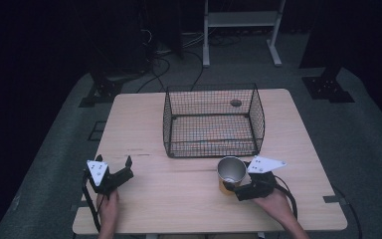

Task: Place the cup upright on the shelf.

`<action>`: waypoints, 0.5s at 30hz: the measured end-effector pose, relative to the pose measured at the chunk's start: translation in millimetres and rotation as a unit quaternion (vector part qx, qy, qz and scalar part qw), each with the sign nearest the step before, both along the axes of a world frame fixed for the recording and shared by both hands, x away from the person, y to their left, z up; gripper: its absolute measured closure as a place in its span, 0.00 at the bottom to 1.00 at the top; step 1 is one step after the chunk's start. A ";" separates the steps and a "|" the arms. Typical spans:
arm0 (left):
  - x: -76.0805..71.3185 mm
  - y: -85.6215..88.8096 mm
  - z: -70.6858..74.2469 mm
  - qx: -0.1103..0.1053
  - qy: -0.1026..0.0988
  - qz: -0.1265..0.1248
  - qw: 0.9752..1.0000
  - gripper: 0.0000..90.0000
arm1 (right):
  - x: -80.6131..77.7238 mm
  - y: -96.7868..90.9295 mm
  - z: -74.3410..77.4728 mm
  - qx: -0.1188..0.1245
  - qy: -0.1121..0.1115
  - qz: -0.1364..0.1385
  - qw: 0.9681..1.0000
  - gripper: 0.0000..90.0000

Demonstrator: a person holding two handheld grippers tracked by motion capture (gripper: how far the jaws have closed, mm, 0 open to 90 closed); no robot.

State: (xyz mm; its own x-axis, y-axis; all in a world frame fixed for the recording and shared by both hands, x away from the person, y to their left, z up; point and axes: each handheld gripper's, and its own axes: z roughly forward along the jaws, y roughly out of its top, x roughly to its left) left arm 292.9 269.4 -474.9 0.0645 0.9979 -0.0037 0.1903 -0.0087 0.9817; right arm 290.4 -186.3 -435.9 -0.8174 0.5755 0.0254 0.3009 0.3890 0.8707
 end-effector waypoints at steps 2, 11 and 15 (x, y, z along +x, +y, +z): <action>0.0 0.1 0.0 0.000 0.000 0.000 1.000 0.00 | 1.7 1.0 2.5 0.004 0.003 0.006 1.000 0.15; -0.1 0.2 0.0 -0.001 0.000 0.000 1.000 0.00 | 12.7 -0.9 26.0 0.024 0.022 0.033 0.999 0.15; 0.0 0.3 -0.1 -0.001 0.000 0.001 1.000 0.00 | 14.6 -2.0 33.8 0.030 0.022 0.040 0.999 0.15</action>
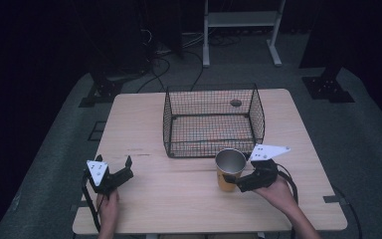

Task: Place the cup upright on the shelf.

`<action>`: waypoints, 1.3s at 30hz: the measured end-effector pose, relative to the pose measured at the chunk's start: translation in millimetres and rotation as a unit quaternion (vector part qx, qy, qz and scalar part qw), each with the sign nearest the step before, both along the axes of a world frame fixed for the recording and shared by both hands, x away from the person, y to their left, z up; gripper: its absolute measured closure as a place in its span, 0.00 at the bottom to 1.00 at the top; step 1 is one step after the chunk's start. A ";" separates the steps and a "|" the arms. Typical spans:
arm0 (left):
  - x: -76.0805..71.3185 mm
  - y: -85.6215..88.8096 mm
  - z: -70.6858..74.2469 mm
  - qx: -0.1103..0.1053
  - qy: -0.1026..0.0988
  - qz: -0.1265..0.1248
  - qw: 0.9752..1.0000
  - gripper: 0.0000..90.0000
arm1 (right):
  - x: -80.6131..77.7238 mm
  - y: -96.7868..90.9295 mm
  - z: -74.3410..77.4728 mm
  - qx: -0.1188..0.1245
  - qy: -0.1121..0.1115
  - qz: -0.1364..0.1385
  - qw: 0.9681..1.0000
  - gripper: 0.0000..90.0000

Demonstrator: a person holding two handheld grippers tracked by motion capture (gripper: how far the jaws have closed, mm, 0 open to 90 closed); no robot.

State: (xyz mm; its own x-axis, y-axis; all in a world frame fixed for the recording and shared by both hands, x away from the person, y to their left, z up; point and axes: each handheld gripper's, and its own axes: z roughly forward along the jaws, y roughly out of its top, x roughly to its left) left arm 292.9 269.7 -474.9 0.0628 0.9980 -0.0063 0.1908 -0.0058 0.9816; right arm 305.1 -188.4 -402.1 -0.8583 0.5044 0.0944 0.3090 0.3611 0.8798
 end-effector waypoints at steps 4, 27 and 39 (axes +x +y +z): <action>0.0 -0.1 0.0 0.000 0.000 0.001 1.000 0.00 | 6.4 -0.2 14.2 0.000 0.004 0.014 1.000 0.15; -0.1 -0.4 0.0 0.000 -0.001 0.000 1.000 0.00 | 36.8 6.8 64.8 0.004 0.004 0.045 0.999 0.15; -0.1 -0.4 0.0 0.000 -0.001 0.000 1.000 0.00 | 51.8 7.0 80.0 0.001 0.001 0.046 0.999 0.15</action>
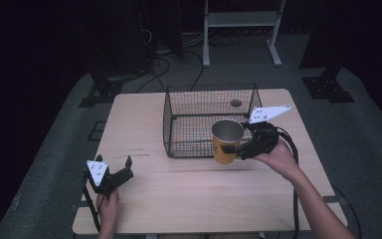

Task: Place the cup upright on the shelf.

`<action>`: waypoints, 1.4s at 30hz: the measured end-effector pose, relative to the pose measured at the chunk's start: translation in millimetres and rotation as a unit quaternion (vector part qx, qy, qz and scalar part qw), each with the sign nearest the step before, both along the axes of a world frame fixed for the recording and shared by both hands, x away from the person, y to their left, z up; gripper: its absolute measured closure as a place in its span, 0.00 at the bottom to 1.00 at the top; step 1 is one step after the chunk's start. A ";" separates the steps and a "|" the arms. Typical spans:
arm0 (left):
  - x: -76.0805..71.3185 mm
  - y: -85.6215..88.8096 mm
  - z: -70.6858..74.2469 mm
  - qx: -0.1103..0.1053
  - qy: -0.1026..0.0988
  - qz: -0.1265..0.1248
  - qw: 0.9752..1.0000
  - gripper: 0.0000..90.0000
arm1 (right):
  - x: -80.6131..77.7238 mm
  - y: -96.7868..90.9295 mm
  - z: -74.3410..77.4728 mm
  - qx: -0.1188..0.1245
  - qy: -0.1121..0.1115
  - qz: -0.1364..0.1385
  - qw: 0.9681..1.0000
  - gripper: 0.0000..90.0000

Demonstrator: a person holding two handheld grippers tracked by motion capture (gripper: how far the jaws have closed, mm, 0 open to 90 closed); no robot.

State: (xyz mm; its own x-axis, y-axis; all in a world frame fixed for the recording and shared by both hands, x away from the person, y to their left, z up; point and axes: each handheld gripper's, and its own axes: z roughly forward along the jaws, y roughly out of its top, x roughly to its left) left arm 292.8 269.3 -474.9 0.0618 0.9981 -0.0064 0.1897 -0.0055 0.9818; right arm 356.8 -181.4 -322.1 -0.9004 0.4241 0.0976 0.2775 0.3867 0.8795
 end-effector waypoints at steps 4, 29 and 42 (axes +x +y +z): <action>-0.1 0.1 0.0 0.000 0.000 0.000 1.000 0.00 | 4.4 0.8 4.2 0.000 -0.002 0.002 1.000 0.15; -0.3 0.2 0.0 -0.001 -0.001 0.000 1.000 0.00 | 48.3 18.2 18.6 -0.017 0.009 0.014 1.000 0.15; 0.0 1.0 0.0 -0.004 -0.001 0.000 1.000 0.00 | 84.2 26.1 19.6 -0.020 0.019 0.011 1.000 0.15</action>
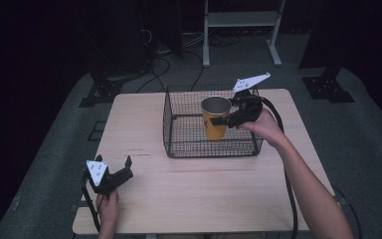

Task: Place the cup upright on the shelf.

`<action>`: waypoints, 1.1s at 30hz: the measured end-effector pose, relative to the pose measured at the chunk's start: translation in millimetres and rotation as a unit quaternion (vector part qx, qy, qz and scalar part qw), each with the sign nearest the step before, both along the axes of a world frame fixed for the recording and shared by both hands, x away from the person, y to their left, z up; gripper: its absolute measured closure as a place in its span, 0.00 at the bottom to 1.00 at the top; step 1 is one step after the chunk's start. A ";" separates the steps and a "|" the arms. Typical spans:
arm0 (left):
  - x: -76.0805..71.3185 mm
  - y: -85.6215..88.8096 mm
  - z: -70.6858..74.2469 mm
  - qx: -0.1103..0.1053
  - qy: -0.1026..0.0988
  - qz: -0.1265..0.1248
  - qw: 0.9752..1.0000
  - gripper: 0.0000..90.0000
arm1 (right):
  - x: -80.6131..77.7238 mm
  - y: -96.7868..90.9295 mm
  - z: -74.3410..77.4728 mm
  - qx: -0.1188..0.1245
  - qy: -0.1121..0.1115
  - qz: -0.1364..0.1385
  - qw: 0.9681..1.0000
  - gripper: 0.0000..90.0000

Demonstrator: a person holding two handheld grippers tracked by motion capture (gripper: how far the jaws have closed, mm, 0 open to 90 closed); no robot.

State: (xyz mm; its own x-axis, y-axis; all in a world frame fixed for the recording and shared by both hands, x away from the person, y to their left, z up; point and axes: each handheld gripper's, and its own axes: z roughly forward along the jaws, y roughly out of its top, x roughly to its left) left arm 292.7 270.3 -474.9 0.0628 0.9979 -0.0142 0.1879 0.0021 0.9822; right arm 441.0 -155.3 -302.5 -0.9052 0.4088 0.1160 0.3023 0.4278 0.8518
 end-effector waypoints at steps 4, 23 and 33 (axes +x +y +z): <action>0.0 -0.1 0.0 0.000 0.000 0.000 1.000 0.00 | 10.7 5.1 -1.9 0.001 0.007 0.002 1.000 0.15; 0.1 0.6 -0.1 -0.003 -0.001 -0.001 1.000 0.00 | 57.3 30.4 -22.4 -0.015 0.022 0.007 1.000 0.15; 0.1 0.7 -0.1 -0.003 -0.002 -0.002 1.000 0.00 | 76.6 35.2 -44.8 -0.018 0.036 0.004 0.999 0.15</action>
State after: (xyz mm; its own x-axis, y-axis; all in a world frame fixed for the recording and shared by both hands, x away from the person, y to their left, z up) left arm 292.8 271.0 -475.0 0.0666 0.9976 -0.0202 0.1842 0.0076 0.9829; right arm 517.7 -120.1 -347.3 -0.8987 0.4060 0.1659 0.3578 0.4598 0.8127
